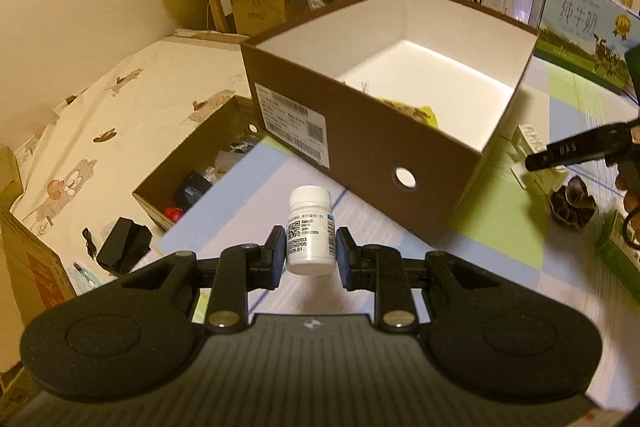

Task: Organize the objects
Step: 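Lift the pill bottle with the left gripper while the right gripper grasps the white plastic rack, then lower the pill bottle and the white rack into the brown box, opening both grippers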

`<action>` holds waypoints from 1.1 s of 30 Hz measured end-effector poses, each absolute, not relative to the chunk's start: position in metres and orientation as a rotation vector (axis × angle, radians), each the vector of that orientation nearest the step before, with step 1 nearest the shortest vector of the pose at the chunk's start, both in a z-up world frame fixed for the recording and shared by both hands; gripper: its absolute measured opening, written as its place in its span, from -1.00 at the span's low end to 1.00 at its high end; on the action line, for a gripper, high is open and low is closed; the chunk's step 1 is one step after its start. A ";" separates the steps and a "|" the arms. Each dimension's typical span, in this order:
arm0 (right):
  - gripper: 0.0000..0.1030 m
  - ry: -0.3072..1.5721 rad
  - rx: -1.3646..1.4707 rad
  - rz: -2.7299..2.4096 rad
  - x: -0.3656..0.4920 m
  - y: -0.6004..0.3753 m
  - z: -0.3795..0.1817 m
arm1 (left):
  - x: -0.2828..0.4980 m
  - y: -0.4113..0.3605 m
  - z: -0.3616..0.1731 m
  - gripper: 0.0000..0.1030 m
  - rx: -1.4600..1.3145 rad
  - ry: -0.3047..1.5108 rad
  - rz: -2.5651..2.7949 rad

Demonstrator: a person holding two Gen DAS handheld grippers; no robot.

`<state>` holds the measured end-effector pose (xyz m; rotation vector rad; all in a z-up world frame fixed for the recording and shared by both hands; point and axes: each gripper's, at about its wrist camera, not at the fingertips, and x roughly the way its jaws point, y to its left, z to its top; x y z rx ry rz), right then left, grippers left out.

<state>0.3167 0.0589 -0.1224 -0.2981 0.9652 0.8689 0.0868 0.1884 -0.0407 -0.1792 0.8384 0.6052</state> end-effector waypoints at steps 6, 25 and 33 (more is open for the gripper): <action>-0.53 0.937 -0.237 0.861 0.311 0.035 -0.091 | 0.086 0.197 -0.024 -0.57 -0.171 0.796 0.595; -0.53 0.759 -0.115 1.011 0.267 0.070 0.019 | 0.154 0.217 0.034 -0.57 -0.123 0.663 0.403; -0.53 0.762 -0.151 1.017 0.269 0.118 0.016 | 0.201 0.235 0.035 -0.57 -0.122 0.657 0.323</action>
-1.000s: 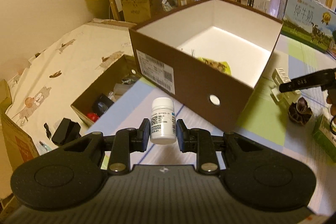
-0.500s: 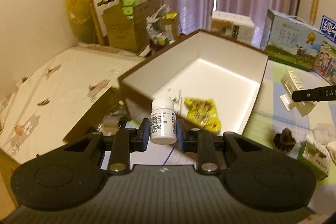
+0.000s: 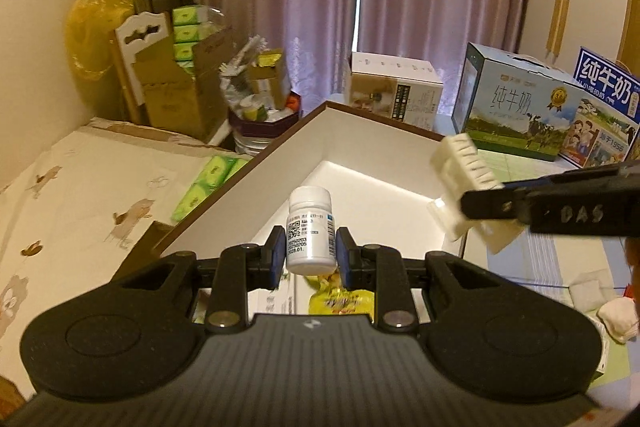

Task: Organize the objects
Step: 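Lower the pill bottle and the white rack into the brown box, opening both grippers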

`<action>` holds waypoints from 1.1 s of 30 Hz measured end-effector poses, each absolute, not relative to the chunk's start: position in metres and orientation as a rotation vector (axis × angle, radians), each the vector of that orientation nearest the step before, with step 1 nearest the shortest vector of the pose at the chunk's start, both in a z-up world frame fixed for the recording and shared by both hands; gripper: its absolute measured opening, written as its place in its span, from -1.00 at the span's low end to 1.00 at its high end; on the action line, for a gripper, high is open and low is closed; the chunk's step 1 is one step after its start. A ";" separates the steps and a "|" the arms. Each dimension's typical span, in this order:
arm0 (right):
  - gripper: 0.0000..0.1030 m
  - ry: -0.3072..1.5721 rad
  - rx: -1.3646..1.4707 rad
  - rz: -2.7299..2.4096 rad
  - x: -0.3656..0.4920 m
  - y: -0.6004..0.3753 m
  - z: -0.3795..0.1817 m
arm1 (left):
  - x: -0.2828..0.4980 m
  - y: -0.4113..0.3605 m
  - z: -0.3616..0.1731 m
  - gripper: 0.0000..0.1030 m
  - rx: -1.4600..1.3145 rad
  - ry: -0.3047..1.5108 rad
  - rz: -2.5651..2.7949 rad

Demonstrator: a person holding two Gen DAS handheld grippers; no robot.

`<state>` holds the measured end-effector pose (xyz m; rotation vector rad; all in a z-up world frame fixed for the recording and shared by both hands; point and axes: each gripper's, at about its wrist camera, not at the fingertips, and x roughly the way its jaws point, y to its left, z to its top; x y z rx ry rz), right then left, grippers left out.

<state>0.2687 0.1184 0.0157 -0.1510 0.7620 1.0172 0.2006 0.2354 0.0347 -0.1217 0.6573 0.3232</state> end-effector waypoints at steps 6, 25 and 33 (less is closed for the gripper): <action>-0.53 0.820 -0.182 0.975 0.287 0.146 -0.006 | 0.240 0.255 0.022 -0.57 -0.111 0.726 0.256; -0.53 0.971 -0.247 0.825 0.349 0.188 -0.067 | 0.370 0.292 -0.048 -0.62 -0.081 1.012 0.091; -0.53 0.976 -0.247 0.808 0.355 0.194 -0.071 | 0.380 0.303 -0.052 -0.58 -0.086 1.012 0.090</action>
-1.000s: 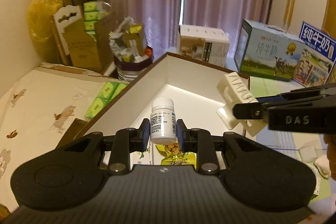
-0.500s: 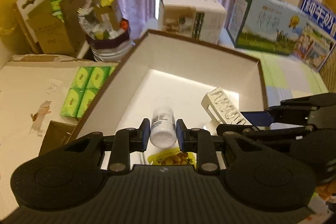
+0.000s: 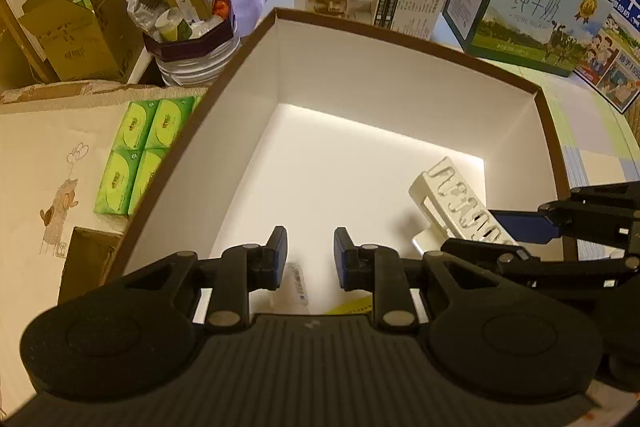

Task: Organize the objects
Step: 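Lower the pill bottle and the white rack into the brown box, opening both grippers, then move both open tools back over the remaining items on the table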

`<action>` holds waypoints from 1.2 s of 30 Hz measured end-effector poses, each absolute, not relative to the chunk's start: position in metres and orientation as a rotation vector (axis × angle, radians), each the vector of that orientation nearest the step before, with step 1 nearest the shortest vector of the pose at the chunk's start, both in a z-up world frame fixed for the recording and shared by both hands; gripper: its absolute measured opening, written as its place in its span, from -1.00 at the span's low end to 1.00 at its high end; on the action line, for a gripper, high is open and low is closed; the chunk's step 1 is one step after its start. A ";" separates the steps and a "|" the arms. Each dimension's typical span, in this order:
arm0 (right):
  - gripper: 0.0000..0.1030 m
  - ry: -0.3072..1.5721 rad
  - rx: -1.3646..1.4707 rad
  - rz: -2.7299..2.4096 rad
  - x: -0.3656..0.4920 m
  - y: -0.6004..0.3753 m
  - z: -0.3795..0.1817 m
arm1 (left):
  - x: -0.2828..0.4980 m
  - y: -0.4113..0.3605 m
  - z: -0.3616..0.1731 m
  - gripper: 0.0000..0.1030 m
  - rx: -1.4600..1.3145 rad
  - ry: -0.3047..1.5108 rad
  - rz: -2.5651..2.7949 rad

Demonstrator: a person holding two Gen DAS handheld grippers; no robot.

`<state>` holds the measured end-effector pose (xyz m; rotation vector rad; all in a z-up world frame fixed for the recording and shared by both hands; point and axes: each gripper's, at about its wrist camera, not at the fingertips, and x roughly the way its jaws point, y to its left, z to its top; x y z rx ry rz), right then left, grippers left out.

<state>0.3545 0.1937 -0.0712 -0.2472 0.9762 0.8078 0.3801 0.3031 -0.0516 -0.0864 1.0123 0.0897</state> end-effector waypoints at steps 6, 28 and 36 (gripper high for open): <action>-0.30 0.944 -0.230 0.798 0.353 0.194 -0.066 | 0.376 0.309 -0.045 0.07 -0.080 0.985 0.094; 0.30 0.786 -0.103 0.775 0.286 0.124 -0.009 | 0.295 0.311 0.013 0.99 -0.091 0.793 0.083; 0.31 0.768 -0.080 0.790 0.262 0.103 0.002 | 0.257 0.299 0.027 0.98 -0.108 0.773 0.106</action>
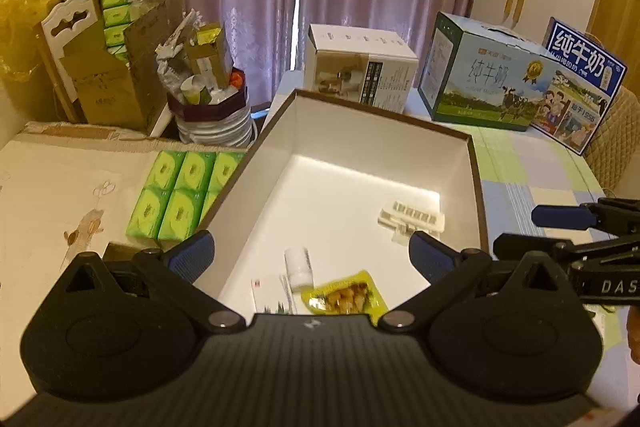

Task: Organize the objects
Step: 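Move both open tools back over the remaining items on the table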

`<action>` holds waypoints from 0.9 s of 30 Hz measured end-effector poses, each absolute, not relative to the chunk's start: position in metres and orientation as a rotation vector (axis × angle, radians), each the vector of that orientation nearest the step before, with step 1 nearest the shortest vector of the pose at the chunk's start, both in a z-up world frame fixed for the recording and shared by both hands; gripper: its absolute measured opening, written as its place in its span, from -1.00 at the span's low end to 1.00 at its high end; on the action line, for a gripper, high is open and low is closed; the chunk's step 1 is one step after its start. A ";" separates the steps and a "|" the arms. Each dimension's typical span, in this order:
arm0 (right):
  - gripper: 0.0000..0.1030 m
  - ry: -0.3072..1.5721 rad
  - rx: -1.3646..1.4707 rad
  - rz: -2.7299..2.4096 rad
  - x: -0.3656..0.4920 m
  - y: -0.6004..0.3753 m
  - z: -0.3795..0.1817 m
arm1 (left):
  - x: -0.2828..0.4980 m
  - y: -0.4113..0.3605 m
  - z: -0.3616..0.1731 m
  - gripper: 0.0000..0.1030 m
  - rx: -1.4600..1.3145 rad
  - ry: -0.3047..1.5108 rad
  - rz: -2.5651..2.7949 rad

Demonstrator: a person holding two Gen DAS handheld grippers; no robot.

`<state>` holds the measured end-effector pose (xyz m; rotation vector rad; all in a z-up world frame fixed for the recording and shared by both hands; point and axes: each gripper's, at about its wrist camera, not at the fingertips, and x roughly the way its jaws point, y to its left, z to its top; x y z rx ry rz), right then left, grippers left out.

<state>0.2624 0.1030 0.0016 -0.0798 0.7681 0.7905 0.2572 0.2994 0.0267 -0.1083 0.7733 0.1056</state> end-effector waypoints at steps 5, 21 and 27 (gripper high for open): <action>0.31 0.776 -0.063 0.811 0.250 0.085 0.004 | 0.230 0.285 0.028 0.98 -0.133 0.781 0.124; 0.31 0.804 -0.042 0.852 0.211 -0.007 0.002 | 0.169 0.211 0.028 0.98 -0.178 0.809 0.160; 0.31 0.824 -0.035 0.836 0.201 -0.049 -0.002 | 0.154 0.168 0.025 0.98 -0.176 0.821 0.135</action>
